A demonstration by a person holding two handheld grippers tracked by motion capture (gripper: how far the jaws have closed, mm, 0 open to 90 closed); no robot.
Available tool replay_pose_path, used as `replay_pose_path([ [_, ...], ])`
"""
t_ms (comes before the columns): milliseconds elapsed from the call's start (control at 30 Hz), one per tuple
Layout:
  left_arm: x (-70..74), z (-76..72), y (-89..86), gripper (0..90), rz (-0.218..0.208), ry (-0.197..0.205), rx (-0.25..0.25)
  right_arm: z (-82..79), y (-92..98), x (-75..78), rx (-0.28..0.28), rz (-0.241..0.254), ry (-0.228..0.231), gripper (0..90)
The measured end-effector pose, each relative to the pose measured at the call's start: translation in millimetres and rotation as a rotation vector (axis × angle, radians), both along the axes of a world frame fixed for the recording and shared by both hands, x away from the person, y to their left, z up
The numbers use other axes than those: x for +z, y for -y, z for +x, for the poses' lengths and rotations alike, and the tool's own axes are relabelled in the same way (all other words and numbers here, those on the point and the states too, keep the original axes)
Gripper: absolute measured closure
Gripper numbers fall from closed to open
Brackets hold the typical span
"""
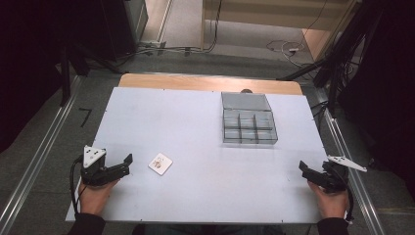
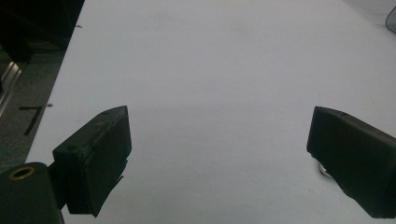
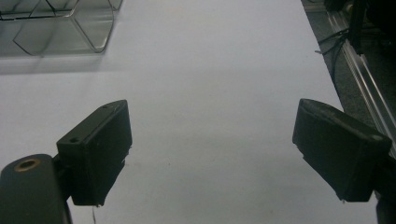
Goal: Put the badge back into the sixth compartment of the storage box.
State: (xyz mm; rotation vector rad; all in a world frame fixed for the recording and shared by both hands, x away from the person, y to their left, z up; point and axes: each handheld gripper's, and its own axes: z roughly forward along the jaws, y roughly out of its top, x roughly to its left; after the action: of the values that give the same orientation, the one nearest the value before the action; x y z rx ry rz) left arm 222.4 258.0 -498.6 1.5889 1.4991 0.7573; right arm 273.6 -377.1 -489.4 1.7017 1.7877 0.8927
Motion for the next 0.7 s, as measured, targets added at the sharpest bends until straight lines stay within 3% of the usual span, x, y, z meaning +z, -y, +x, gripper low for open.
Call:
replay_pose_path([
  [700,-5.5,3.4,18.2,4.5,0.021,-0.041,-0.072,-0.7,0.2,0.0,-0.005,-0.006,0.000,10.4],
])
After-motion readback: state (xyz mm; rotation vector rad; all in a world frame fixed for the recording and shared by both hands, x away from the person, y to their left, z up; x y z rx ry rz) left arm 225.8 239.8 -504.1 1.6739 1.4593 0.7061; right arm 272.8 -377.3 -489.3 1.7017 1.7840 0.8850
